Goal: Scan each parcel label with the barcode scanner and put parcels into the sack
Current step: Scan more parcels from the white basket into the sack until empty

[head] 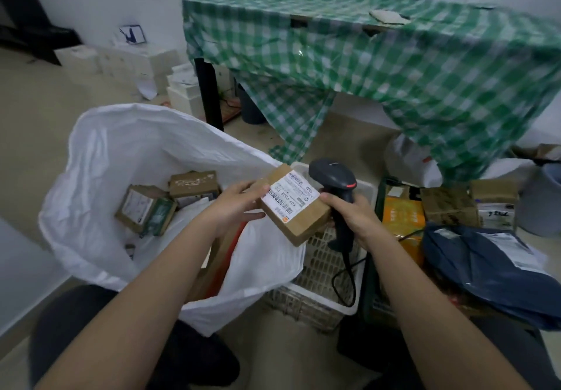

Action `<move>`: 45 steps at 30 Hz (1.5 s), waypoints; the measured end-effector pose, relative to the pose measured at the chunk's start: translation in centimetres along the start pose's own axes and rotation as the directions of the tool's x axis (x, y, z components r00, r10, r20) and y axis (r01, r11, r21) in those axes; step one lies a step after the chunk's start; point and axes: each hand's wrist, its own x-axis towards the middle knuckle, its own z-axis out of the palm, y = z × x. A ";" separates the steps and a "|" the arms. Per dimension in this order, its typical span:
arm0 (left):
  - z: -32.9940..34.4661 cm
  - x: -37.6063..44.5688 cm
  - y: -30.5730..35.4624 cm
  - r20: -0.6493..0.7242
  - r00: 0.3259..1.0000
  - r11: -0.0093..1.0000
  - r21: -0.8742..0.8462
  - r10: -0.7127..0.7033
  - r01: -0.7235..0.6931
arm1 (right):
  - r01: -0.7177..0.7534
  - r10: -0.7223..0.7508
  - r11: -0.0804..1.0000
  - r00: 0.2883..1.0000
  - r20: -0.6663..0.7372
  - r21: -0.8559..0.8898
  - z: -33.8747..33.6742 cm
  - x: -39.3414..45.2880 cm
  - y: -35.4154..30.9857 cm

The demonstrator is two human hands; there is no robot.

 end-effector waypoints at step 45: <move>-1.9 -1.0 -4.7 -0.445 0.892 0.997 0.043 0.080 -0.068 | 0.101 -0.053 0.934 0.988 0.145 -0.343 5.1 -4.5 0.8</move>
